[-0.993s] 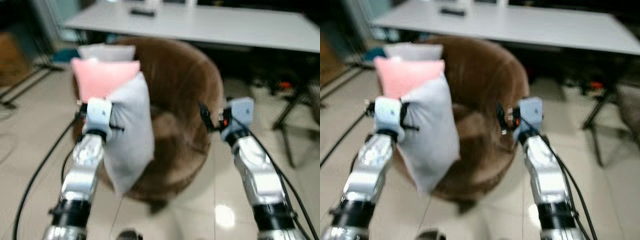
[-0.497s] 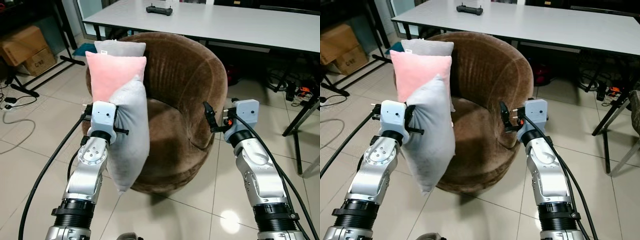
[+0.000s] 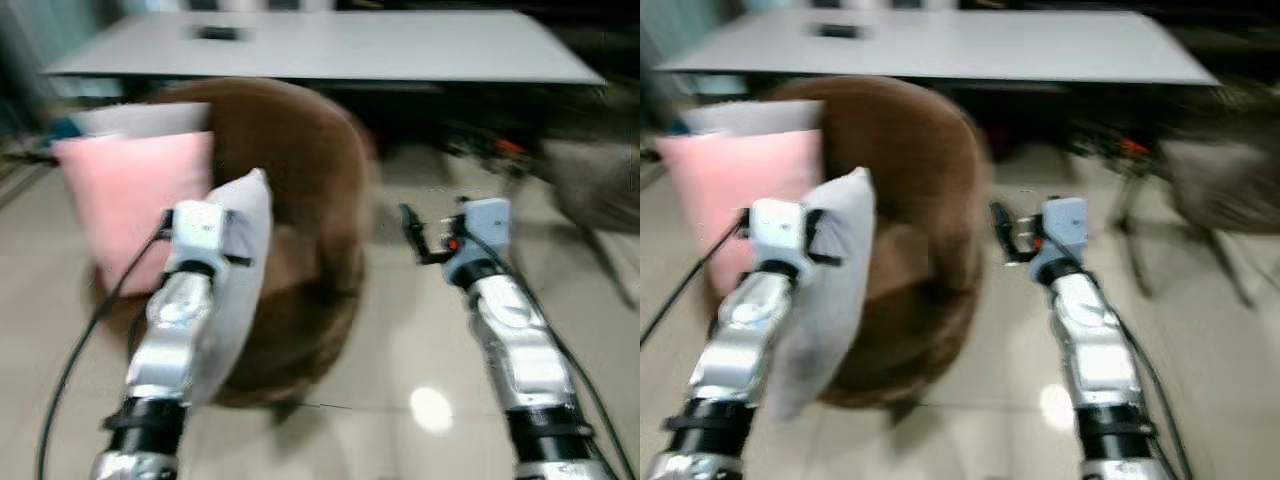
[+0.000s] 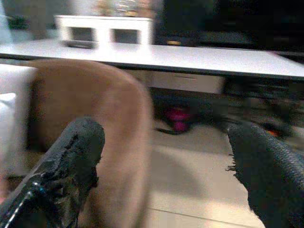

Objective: Move the pillow to the sofa from floor

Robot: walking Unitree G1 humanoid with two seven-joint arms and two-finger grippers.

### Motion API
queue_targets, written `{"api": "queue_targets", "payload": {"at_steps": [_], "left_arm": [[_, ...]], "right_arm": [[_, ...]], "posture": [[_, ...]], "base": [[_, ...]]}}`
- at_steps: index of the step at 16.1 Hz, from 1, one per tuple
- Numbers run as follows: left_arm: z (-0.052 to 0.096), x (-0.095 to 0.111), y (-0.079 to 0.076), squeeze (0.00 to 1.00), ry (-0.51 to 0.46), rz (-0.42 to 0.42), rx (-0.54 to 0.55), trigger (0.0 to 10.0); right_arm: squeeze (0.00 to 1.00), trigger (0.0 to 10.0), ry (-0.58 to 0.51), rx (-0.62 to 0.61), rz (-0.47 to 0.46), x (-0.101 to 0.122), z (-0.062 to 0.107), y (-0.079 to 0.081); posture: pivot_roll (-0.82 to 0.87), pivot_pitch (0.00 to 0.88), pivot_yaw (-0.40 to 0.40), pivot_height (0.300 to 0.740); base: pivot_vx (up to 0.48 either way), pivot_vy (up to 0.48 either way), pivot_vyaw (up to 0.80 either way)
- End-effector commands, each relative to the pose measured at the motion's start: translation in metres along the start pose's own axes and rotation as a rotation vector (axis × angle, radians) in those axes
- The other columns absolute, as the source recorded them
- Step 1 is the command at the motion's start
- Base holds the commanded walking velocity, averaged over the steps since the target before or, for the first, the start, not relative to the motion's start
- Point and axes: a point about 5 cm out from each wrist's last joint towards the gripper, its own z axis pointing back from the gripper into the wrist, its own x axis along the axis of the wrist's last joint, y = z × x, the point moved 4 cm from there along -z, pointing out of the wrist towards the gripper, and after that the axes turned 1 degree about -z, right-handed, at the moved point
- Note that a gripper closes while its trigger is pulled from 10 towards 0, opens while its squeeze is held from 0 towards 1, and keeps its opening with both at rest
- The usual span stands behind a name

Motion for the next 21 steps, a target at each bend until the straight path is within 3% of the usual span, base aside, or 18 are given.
{"api": "queue_targets", "payload": {"at_steps": [1, 12, 19, 21], "left_arm": [[-0.0025, 0.0188, 0.0122, 0.00, -0.078, -0.014, 0.030, 10.0], [-0.0043, 0.0214, 0.0159, 0.00, -0.091, -0.024, 0.043, 10.0], [-0.0035, 0.0216, 0.0164, 0.00, -0.094, -0.026, 0.045, 10.0], [-0.0036, 0.0221, 0.0164, 0.00, -0.097, -0.030, 0.044, 10.0]], "right_arm": [[0.00, 10.0, -0.009, 0.029, -0.027, 0.0029, -0.0030, 0.0096], [0.00, 10.0, -0.020, 0.022, -0.030, 0.0042, -0.0033, 0.0070], [0.00, 10.0, -0.015, 0.040, 0.022, 0.0037, -0.0029, 0.0092], [0.00, 10.0, -0.010, 0.044, 0.035, 0.0029, -0.0027, 0.0101]], "posture": [[-0.02, 0.000, 0.029, 0.740], [-0.02, 0.000, 0.032, 0.740], [-0.02, 0.000, 0.032, 0.740], [-0.02, 0.000, 0.033, 0.740]], "base": [[0.330, 0.000, 0.00], [0.350, 0.000, 0.00], [0.382, 0.000, 0.00], [0.414, 0.000, 0.66]]}}
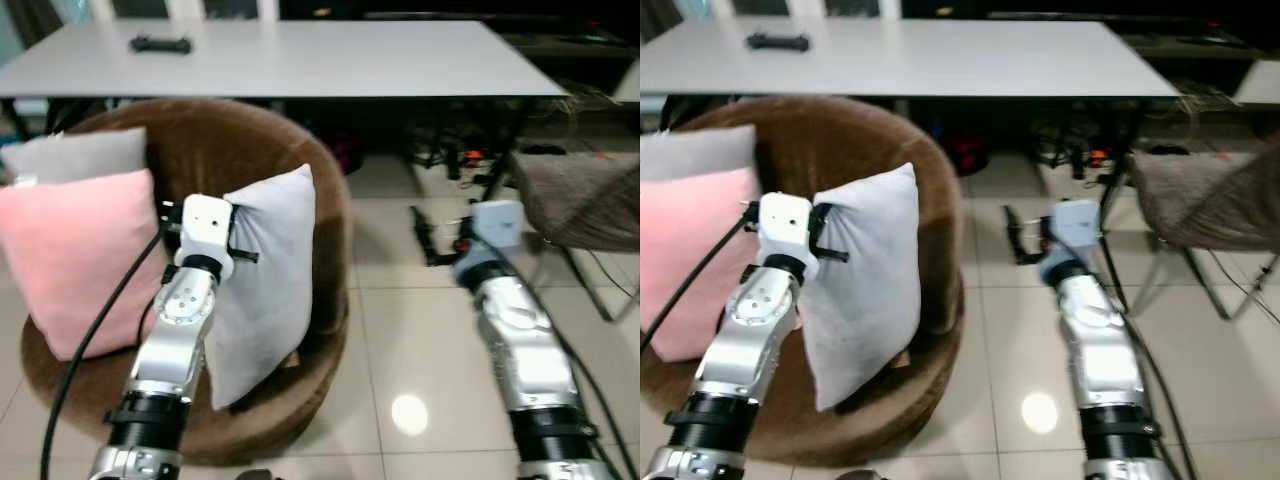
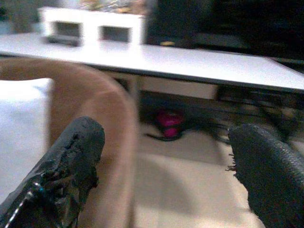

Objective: Move the pillow to the sofa from floor

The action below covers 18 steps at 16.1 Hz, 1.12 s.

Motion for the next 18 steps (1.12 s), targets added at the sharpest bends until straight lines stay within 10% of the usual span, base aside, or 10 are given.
{"api": "queue_targets", "payload": {"at_steps": [1, 10, 18], "left_arm": [[-0.003, 0.019, 0.002, 0.00, -0.075, -0.005, 0.011, 10.0], [-0.003, 0.013, 0.000, 0.00, -0.065, -0.041, 0.014, 10.0], [-0.035, -0.014, 0.029, 0.00, 0.070, -0.244, 0.138, 10.0]], "right_arm": [[0.00, 10.0, -0.013, -0.014, 0.021, 0.005, 0.001, -0.006], [0.00, 10.0, -0.017, 0.005, 0.005, 0.004, 0.004, -0.007], [0.00, 10.0, 0.075, 0.500, 0.151, 0.011, 0.036, 0.011]], "posture": [[-0.02, 0.000, 0.033, 0.740], [-0.02, 0.000, 0.025, 0.740], [-0.05, 0.000, 0.043, 0.740]], "base": [[0.416, 0.000, 0.80], [0.397, 0.000, 0.18], [0.000, 0.000, 0.00]]}}
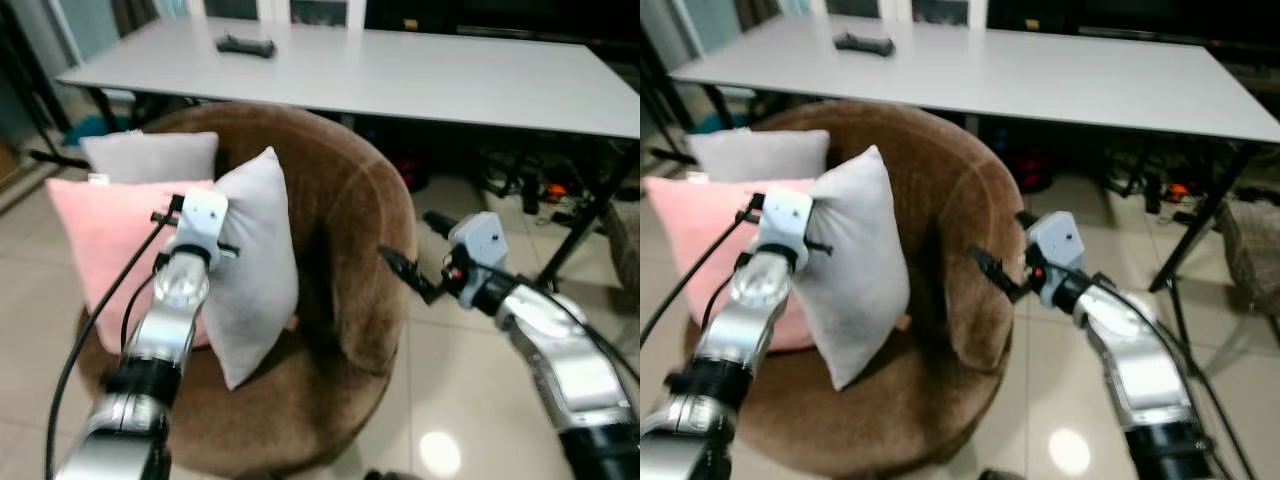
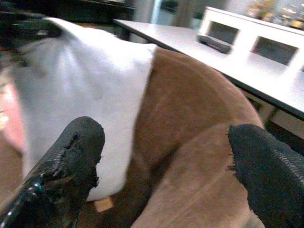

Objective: Move the pillow to the sofa from floor

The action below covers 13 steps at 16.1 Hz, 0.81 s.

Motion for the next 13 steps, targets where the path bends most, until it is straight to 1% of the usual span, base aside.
{"api": "queue_targets", "payload": {"at_steps": [1, 2, 4, 5, 6, 7, 9, 10, 11, 12, 13], "left_arm": [[-0.007, 0.003, 0.012, 0.00, -0.006, -0.049, 0.064, 10.0], [-0.012, -0.001, 0.019, 0.00, 0.024, -0.078, 0.089, 10.0], [-0.023, 0.005, 0.014, 0.00, 0.033, -0.126, 0.059, 10.0], [-0.027, 0.009, 0.013, 0.00, 0.035, -0.128, 0.052, 10.0], [-0.032, 0.017, 0.011, 0.00, 0.034, -0.140, 0.050, 10.0], [-0.041, 0.037, 0.015, 0.00, 0.007, -0.117, 0.086, 10.0], [-0.045, 0.056, 0.016, 0.00, -0.038, -0.098, 0.117, 10.0], [-0.046, 0.060, 0.017, 0.00, -0.053, -0.102, 0.137, 10.0], [-0.046, 0.063, 0.018, 0.00, -0.064, -0.116, 0.151, 10.0], [-0.047, 0.064, 0.020, 0.00, -0.066, -0.149, 0.153, 10.0], [-0.049, 0.065, 0.027, 0.00, -0.058, -0.185, 0.178, 10.0]], "right_arm": [[0.00, 10.0, 0.004, 0.058, -0.002, 0.004, 0.004, 0.005], [0.00, 10.0, 0.019, 0.105, -0.006, 0.003, 0.007, 0.009], [0.00, 10.0, 0.069, 0.178, 0.007, -0.001, 0.011, 0.017], [0.00, 10.0, 0.073, 0.183, 0.011, -0.002, 0.010, 0.017], [0.00, 10.0, 0.075, 0.187, 0.014, -0.001, 0.010, 0.017], [0.00, 10.0, 0.071, 0.191, 0.018, 0.003, 0.009, 0.017], [0.00, 10.0, 0.062, 0.170, 0.011, 0.005, 0.013, 0.016], [0.00, 10.0, 0.059, 0.153, 0.008, 0.006, 0.013, 0.015], [0.00, 10.0, 0.055, 0.141, 0.001, 0.006, 0.013, 0.015], [0.00, 10.0, 0.052, 0.136, -0.004, 0.006, 0.012, 0.016], [0.00, 10.0, 0.052, 0.148, -0.009, 0.006, 0.011, 0.021]], "posture": [[-0.06, 0.000, 0.045, 0.740], [-0.06, 0.000, 0.045, 0.740], [-0.07, 0.000, 0.042, 0.740], [-0.07, 0.000, 0.040, 0.740], [-0.07, 0.000, 0.040, 0.740], [-0.09, 0.000, 0.056, 0.740], [-0.09, 0.000, 0.062, 0.740], [-0.09, 0.000, 0.059, 0.740], [-0.09, 0.000, 0.058, 0.740], [-0.09, 0.000, 0.056, 0.740], [-0.10, 0.000, 0.055, 0.740]], "base": [[0.000, 0.000, 0.00], [0.000, 0.000, 0.00], [0.000, 0.000, 0.00], [0.000, 0.000, 0.00], [0.000, 0.000, 0.00], [0.000, 0.000, 0.00], [0.000, 0.000, 0.00], [0.000, 0.000, 0.00], [0.000, 0.000, 0.00], [0.000, 0.000, 0.00], [0.000, 0.000, 0.00]]}}
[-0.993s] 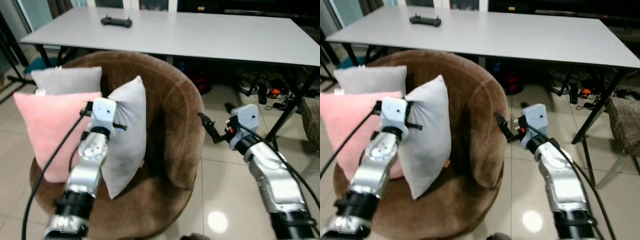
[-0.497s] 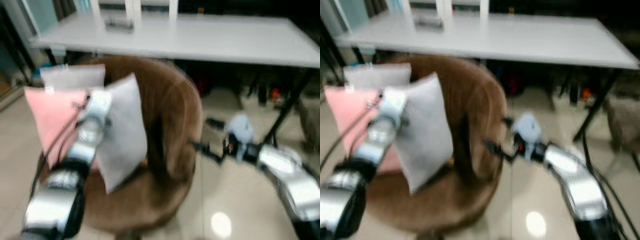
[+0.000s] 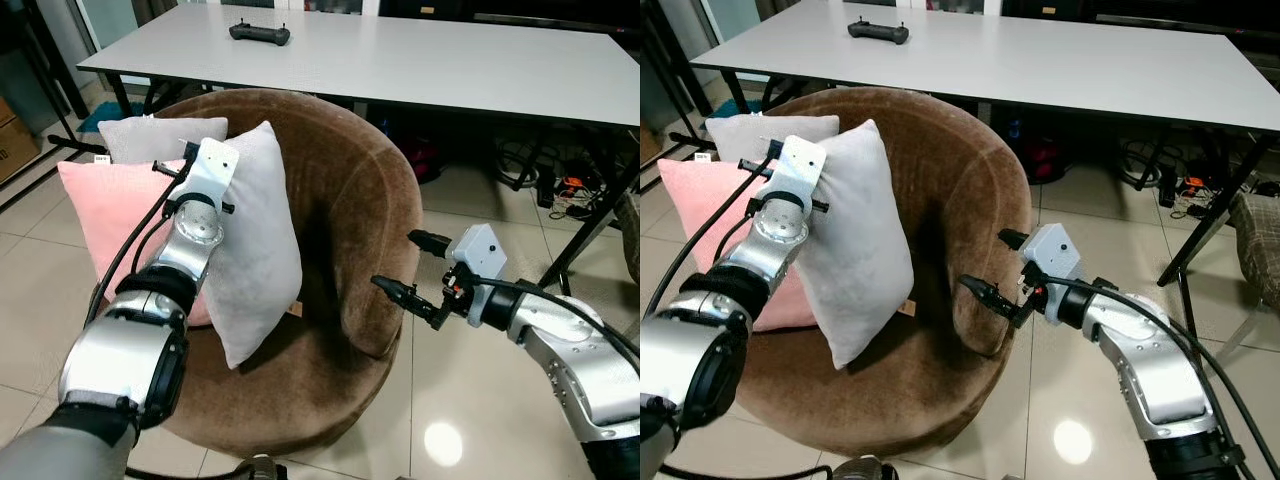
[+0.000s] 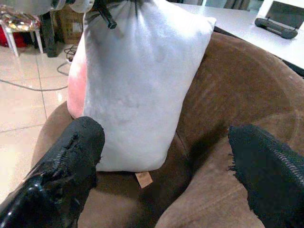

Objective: Move the pillow to the sofa from floor

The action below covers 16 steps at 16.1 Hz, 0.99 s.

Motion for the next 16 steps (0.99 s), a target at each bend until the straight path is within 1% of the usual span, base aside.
{"api": "queue_targets", "payload": {"at_steps": [1, 4, 6, 7, 8, 9, 10, 11, 12, 13, 15, 16], "left_arm": [[-0.008, 0.021, 0.021, 0.00, -0.070, -0.033, 0.072, 10.0], [-0.008, 0.016, 0.021, 0.00, -0.051, -0.085, 0.052, 10.0], [-0.007, 0.009, 0.015, 0.00, -0.009, -0.064, 0.022, 10.0], [-0.006, 0.004, 0.011, 0.00, 0.021, -0.016, 0.003, 10.0], [-0.005, -0.003, 0.004, 0.00, 0.077, 0.114, -0.031, 10.0], [-0.003, -0.008, 0.000, 0.00, 0.114, 0.203, -0.050, 10.0], [-0.002, -0.009, -0.005, 0.00, 0.125, 0.239, -0.067, 10.0], [0.000, -0.007, -0.014, 0.00, 0.125, 0.264, -0.103, 10.0], [0.001, -0.005, -0.019, 0.00, 0.123, 0.265, -0.124, 10.0], [0.003, -0.002, -0.028, 0.00, 0.117, 0.261, -0.159, 10.0], [0.006, -0.001, -0.037, 0.00, 0.125, 0.319, -0.190, 10.0], [0.005, 0.001, -0.036, 0.00, 0.122, 0.345, -0.177, 10.0]], "right_arm": [[0.00, 10.0, -0.006, 0.016, -0.006, 0.004, 0.001, 0.006], [0.00, 10.0, -0.007, 0.027, -0.012, 0.004, 0.002, 0.012], [0.00, 10.0, -0.009, 0.019, -0.020, 0.004, 0.003, 0.015], [0.00, 10.0, -0.007, 0.020, -0.024, 0.003, 0.004, 0.018], [0.00, 10.0, 0.000, 0.026, -0.029, 0.002, 0.007, 0.022], [0.00, 10.0, 0.013, 0.036, -0.031, 0.000, 0.008, 0.026], [0.00, 10.0, 0.026, 0.040, -0.028, -0.002, 0.010, 0.030], [0.00, 10.0, 0.030, 0.037, -0.032, -0.003, 0.010, 0.031], [0.00, 10.0, 0.031, 0.034, -0.034, -0.003, 0.010, 0.032], [0.00, 10.0, 0.031, 0.025, -0.038, -0.003, 0.010, 0.033], [0.00, 10.0, 0.029, 0.013, -0.038, -0.002, 0.008, 0.034], [0.00, 10.0, 0.020, 0.006, -0.038, 0.001, 0.006, 0.034]], "posture": [[-0.10, 0.000, 0.056, 0.740], [-0.11, 0.000, 0.069, 0.740], [-0.12, 0.000, 0.080, 0.740], [-0.13, 0.000, 0.083, 0.740], [-0.13, 0.000, 0.083, 0.740], [-0.14, 0.000, 0.083, 0.740], [-0.14, 0.000, 0.083, 0.740], [-0.14, 0.000, 0.082, 0.740], [-0.14, 0.000, 0.082, 0.740], [-0.15, 0.000, 0.081, 0.740], [-0.15, 0.000, 0.081, 0.740], [-0.14, 0.000, 0.080, 0.740]], "base": [[0.000, 0.000, 0.00], [0.000, 0.000, 0.00], [0.000, 0.000, 0.00], [0.000, 0.000, 0.00], [0.000, 0.000, 0.00], [0.000, 0.000, 0.00], [0.000, 0.000, 0.00], [0.000, 0.000, 0.00], [0.000, 0.000, 0.00], [0.000, 0.000, 0.00], [0.000, 0.000, 0.00], [0.000, 0.000, 0.00]]}}
